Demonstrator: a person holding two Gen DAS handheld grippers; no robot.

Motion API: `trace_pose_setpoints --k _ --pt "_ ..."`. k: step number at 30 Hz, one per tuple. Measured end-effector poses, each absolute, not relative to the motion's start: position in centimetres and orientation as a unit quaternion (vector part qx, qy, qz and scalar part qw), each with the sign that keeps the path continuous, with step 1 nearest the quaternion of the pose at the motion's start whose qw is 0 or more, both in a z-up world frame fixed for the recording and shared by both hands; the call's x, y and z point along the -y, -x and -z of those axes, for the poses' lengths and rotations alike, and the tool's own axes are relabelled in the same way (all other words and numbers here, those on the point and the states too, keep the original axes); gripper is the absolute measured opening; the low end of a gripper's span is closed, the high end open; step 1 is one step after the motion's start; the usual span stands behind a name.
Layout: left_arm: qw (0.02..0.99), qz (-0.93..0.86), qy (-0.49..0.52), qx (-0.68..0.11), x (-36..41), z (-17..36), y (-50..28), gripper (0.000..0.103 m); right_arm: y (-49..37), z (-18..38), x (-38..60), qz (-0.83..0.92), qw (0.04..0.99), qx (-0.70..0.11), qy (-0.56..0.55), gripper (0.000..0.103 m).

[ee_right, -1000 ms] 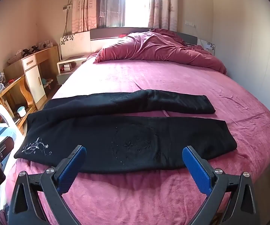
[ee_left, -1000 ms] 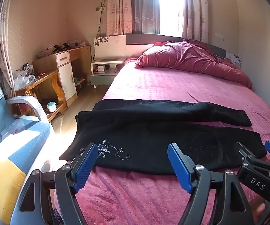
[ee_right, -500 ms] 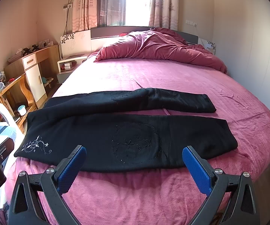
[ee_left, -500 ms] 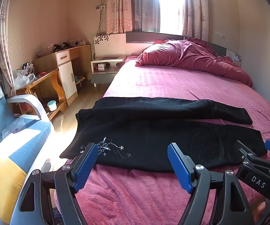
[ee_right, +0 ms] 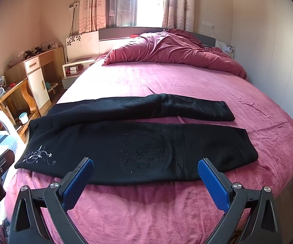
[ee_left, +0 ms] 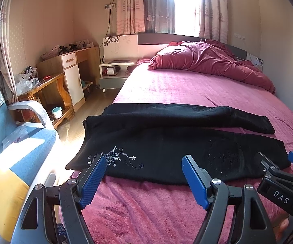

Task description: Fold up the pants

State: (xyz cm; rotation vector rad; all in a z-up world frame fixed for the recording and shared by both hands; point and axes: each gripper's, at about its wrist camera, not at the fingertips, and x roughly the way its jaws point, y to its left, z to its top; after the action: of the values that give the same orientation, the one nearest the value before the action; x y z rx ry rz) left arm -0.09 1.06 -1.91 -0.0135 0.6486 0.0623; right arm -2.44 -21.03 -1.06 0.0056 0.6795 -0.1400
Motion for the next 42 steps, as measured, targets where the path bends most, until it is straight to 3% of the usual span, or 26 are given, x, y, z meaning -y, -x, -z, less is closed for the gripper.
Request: trace_pose_setpoints --k 42 --pt "0.931 0.012 0.034 -0.364 -1.1 4.1 -2.0 0.078 0.9 3.5 24.0 0.060 0.928 -0.364 -0.046 0.103"
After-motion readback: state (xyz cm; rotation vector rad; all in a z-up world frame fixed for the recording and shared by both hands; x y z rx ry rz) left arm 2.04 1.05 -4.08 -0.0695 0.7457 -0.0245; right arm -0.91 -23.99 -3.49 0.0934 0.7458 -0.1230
